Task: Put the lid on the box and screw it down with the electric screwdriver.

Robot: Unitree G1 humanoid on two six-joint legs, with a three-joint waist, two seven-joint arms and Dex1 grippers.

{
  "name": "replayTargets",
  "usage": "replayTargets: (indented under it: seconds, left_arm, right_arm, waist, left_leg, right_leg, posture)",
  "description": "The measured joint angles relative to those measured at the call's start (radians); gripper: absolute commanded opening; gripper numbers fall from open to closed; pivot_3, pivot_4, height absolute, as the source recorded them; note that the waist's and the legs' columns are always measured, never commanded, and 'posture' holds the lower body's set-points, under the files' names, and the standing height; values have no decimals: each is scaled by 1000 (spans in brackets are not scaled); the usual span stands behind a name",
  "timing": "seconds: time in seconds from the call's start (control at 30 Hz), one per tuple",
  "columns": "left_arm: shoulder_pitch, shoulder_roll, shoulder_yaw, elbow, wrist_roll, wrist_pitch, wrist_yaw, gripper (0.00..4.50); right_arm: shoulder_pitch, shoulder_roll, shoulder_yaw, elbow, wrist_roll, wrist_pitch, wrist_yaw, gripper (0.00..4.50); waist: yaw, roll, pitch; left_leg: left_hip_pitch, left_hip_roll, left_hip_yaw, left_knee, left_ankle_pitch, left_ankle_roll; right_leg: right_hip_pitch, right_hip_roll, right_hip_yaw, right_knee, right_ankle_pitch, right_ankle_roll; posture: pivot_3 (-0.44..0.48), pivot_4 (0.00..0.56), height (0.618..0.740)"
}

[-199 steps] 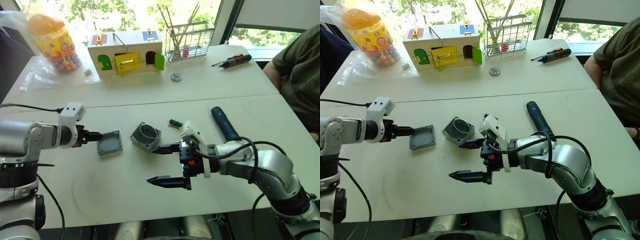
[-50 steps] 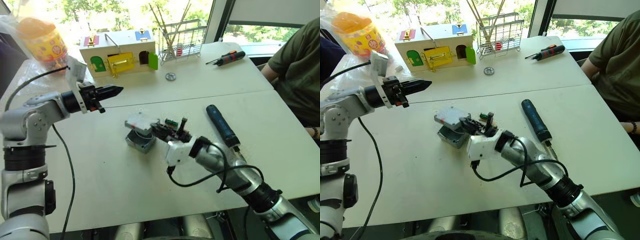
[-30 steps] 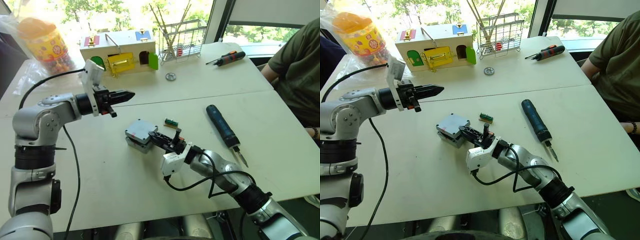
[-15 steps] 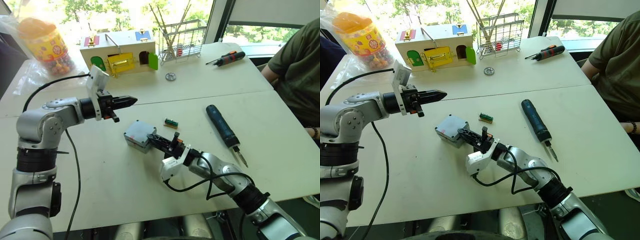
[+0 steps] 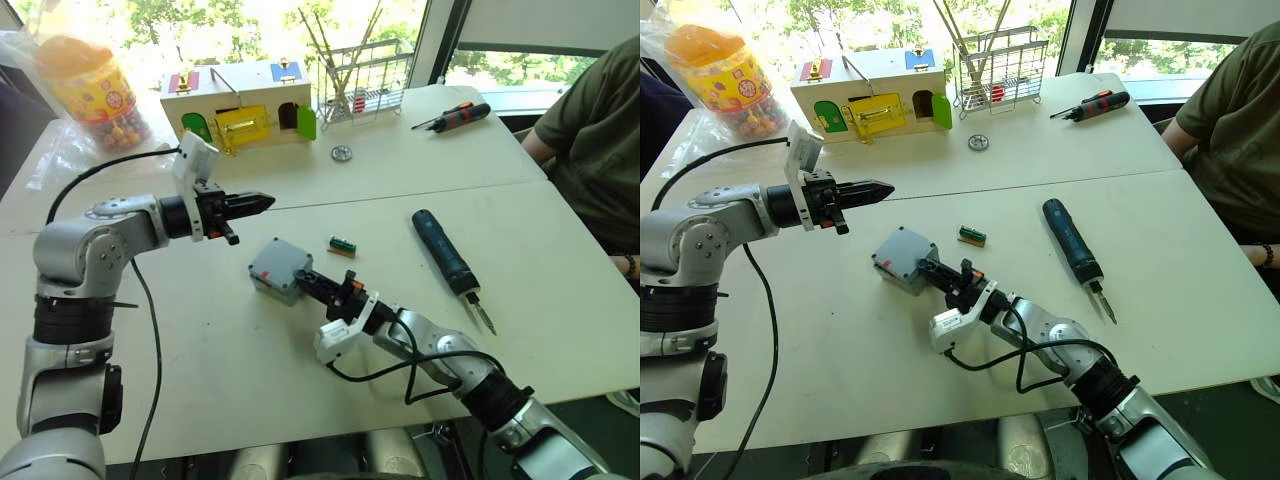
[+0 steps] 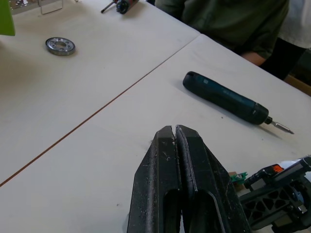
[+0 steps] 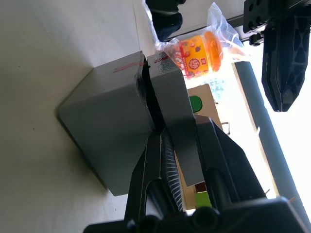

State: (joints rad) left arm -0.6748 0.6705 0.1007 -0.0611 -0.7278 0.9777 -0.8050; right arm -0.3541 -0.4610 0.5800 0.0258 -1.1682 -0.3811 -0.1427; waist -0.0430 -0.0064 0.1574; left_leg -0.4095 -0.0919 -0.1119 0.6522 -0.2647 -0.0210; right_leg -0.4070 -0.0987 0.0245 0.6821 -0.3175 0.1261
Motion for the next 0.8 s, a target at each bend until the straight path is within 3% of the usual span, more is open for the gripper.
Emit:
replayTargets:
  seconds: [0.8]
  left_arm:
    - [59,16,-51,-1,76,-40,-43,54]
  right_arm:
    - [-3,-13,13,16,24,-43,-13,122]
  waist:
    - [1,0,0]
  left_leg:
    - [2,0,0,0,0,0]
  right_leg:
    - [2,0,0,0,0,0]
  posture:
    - [0,150,740]
